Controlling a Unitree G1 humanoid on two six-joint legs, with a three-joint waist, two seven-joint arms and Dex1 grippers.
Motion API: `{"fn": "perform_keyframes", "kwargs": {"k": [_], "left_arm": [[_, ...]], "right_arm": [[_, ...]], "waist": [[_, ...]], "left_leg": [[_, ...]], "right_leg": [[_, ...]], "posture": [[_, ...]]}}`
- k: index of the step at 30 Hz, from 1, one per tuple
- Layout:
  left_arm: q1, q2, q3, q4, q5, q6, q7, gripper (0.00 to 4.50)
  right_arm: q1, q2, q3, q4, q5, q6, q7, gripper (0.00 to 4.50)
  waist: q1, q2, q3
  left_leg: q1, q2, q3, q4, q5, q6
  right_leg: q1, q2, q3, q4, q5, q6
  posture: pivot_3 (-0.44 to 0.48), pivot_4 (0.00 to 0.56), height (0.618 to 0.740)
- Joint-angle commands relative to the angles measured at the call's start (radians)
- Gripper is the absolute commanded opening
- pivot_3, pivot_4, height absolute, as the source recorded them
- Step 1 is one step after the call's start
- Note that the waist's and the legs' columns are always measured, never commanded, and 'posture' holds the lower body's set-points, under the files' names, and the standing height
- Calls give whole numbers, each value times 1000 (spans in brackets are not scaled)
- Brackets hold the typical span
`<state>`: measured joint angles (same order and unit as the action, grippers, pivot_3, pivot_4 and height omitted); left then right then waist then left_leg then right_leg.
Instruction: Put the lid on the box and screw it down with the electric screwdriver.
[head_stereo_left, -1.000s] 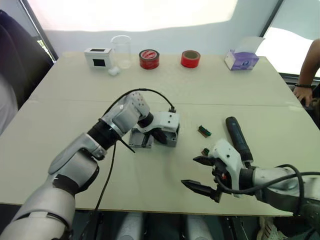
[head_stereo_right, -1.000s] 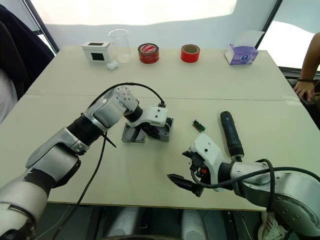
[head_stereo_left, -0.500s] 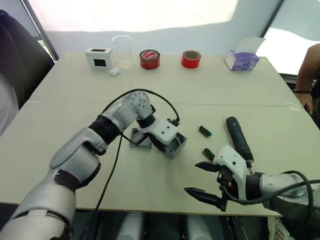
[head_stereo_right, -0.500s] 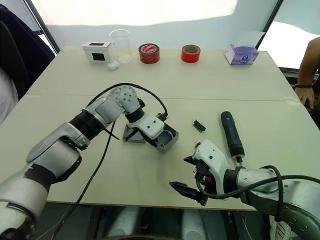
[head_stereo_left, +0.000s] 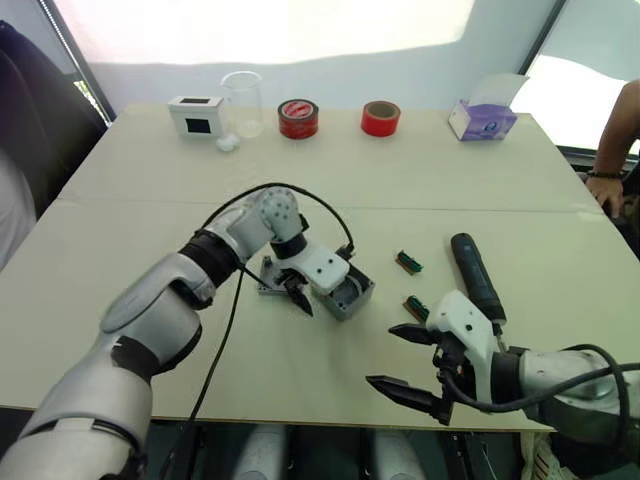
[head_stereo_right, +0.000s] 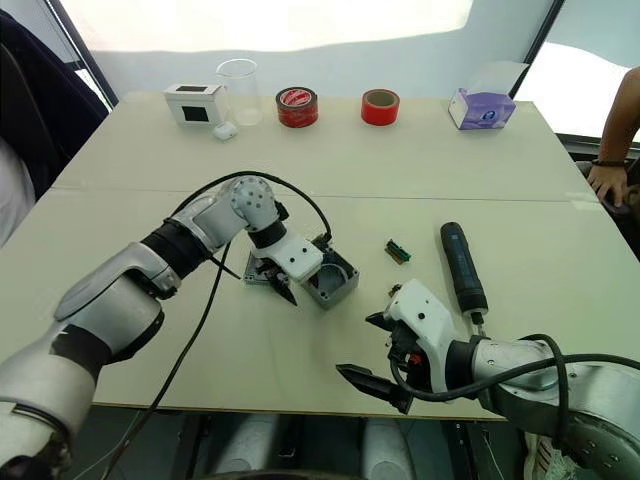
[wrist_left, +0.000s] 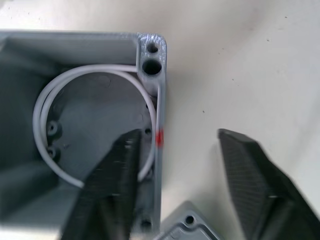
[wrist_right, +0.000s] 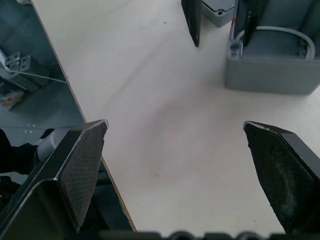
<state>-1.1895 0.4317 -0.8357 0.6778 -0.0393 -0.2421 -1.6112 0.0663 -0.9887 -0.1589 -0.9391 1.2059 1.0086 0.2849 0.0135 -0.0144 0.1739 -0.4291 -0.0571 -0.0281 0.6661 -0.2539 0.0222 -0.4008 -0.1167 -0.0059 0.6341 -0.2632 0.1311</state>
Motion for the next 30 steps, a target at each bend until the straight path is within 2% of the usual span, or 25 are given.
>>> {"fn": "perform_keyframes", "kwargs": {"k": [1, 3, 6, 7, 9, 11, 13, 16, 19, 23, 26, 30], "left_arm": [[-74, 34, 87, -79, -152, 208, -3, 3209], [-94, 93, 154, -146, -229, 359, -3, 3209], [-85, 268, 230, -342, -365, 620, -3, 3209], [-77, 302, 247, -388, -389, 679, -3, 3209], [-52, 398, 294, -477, -333, 876, 64, 3209], [-40, 434, 304, -535, -266, 1142, 215, 3209], [-19, 429, 320, -574, -235, 1332, 340, 3209], [46, 379, 440, -640, -257, 1634, 497, 3209], [123, 333, 525, -707, -255, 1799, 631, 3209], [231, 253, 624, -728, -274, 1856, 819, 3209], [248, 231, 621, -714, -297, 1856, 884, 3209], [258, 226, 618, -692, -344, 1856, 949, 3209]], "right_arm": [[-33, -23, -81, -5, 97, -48, 29, 4500], [-63, -45, -127, 18, 165, -67, 47, 4500], [-136, -73, -136, 47, 219, -86, 78, 4500], [-150, -81, -132, 51, 226, -89, 82, 4500], [-245, -86, -83, 85, 195, -94, 103, 4500], [-346, -64, -12, 131, 113, -99, 107, 4500], [-414, -46, 64, 165, 10, -102, 122, 4500], [-488, -23, 205, 199, -169, -115, 167, 4500], [-537, 28, 280, 220, -242, -120, 198, 4500], [-598, 94, 342, 252, -331, -134, 256, 4500], [-607, 123, 372, 293, -422, -157, 262, 4500], [-596, 144, 368, 285, -454, -146, 284, 4500]], "waist": [[-1, 0, 0], [-2, -1, 0], [-25, 0, 1], [-30, 1, 1], [-31, 2, 0], [-31, 2, 0], [-21, 1, 0], [-14, 1, 0], [-12, 0, 1], [-21, 1, 1], [-21, 0, 1], [-18, 0, 1]], "left_leg": [[0, 0, 0, 0, 0, 0], [0, 0, 0, 0, 0, 0], [0, 1, 0, 0, 0, 0], [0, 1, 0, -1, 0, 0], [2, 2, -1, -3, 0, 0], [2, 2, -1, -2, 0, 0], [2, 1, -1, -1, 0, 0], [2, 0, -2, 1, 0, 0], [-1, 0, -2, 1, 0, 0], [-1, -1, -1, 1, 1, -2], [-1, -1, -1, 1, 2, -3], [-1, -2, -1, 1, 2, -4]], "right_leg": [[0, 0, 0, 0, 0, 0], [0, 0, 0, 0, 0, 1], [-1, 1, 1, 0, 0, 1], [-1, 2, 1, 0, 0, 1], [-1, 4, 2, 0, -1, 1], [-1, 4, 2, 1, -1, 1], [0, 4, 2, 2, -1, 2], [1, 3, 1, 2, -1, 3], [-3, 3, 2, 5, -1, 3], [-6, 2, 4, 13, -2, 3], [-7, 2, 4, 13, -2, 3], [-7, 1, 4, 13, -2, 3]], "posture": [[0, 150, 740], [0, 150, 740], [0, 150, 740], [0, 150, 740], [0, 150, 740], [0, 150, 740], [0, 150, 740], [0, 150, 740], [0, 150, 740], [0, 150, 740], [0, 150, 740], [0, 150, 740]]}}
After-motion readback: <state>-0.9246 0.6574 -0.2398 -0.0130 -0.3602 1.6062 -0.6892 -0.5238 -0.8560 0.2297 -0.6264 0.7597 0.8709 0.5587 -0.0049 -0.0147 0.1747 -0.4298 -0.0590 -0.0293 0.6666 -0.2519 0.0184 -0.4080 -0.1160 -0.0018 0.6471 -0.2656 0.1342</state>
